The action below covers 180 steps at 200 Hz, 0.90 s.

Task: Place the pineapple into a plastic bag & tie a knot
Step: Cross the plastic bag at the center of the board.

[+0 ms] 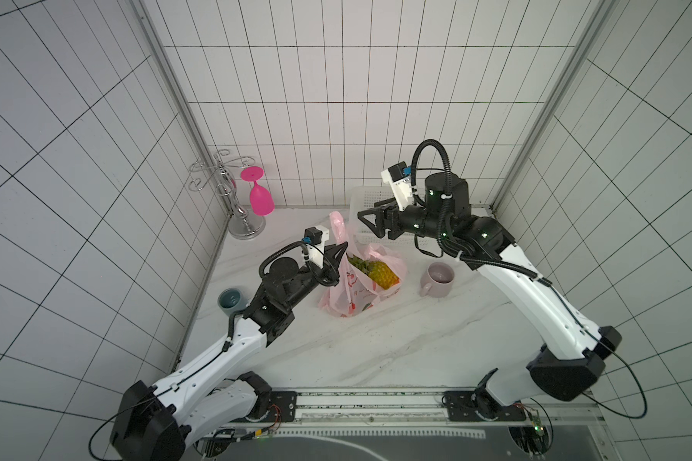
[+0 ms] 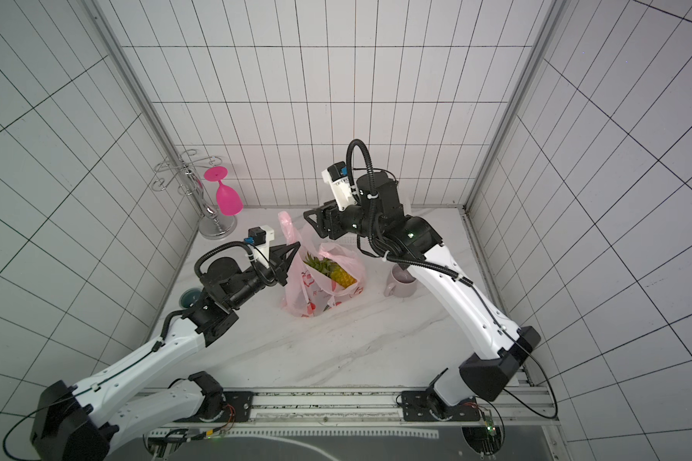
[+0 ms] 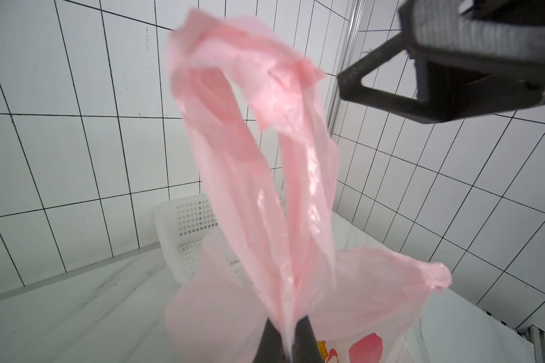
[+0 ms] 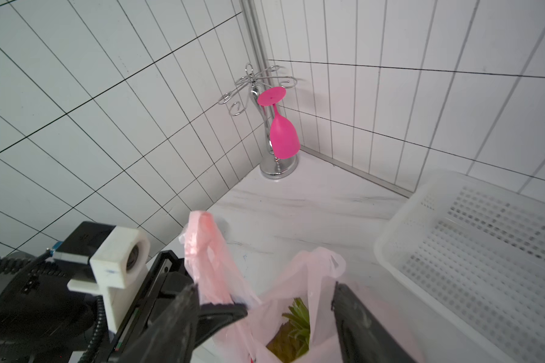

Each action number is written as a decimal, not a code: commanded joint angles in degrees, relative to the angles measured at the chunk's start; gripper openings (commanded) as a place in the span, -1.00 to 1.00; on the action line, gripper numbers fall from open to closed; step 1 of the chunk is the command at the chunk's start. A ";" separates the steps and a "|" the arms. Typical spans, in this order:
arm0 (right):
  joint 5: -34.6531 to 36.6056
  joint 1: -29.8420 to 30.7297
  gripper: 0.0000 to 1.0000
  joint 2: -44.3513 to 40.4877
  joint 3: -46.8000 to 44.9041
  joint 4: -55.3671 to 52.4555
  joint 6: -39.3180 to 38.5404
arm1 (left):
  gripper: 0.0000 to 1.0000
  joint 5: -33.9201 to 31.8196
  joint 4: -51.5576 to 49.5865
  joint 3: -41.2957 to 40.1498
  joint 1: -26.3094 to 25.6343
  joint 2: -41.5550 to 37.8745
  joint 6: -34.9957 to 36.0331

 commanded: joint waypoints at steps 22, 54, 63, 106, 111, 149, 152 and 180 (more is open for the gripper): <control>6.85 2.79 0.52 -4.90 -7.18 -11.14 -5.46 | -1.00 0.97 -0.55 0.69 1.50 -1.07 -1.70; 10.93 6.85 0.50 -5.01 -8.87 -14.05 -7.89 | -1.00 1.41 -1.31 0.71 1.83 -1.76 -2.05; 12.80 7.54 0.49 -4.74 -9.31 -13.96 -8.08 | -1.00 1.48 -1.55 0.71 1.96 -1.91 -2.14; 20.10 8.02 0.42 -3.51 -10.70 -10.94 -8.43 | -1.00 2.19 -1.74 0.27 1.94 -2.17 -3.21; 20.42 8.02 0.39 -3.50 -10.81 -10.48 -8.49 | -1.00 2.21 -1.76 0.25 1.97 -2.18 -3.21; 20.72 8.02 -0.16 -2.88 -10.75 -9.17 -9.09 | -1.00 2.30 -1.81 0.11 1.92 -2.42 -3.59; 20.72 8.02 -0.24 -2.84 -10.70 -8.94 -9.06 | -1.00 2.30 -1.84 0.08 1.93 -2.47 -3.60; 19.31 8.02 -1.00 -2.49 -9.79 -7.59 -8.88 | -1.00 2.56 -2.83 0.33 2.02 -3.08 -4.23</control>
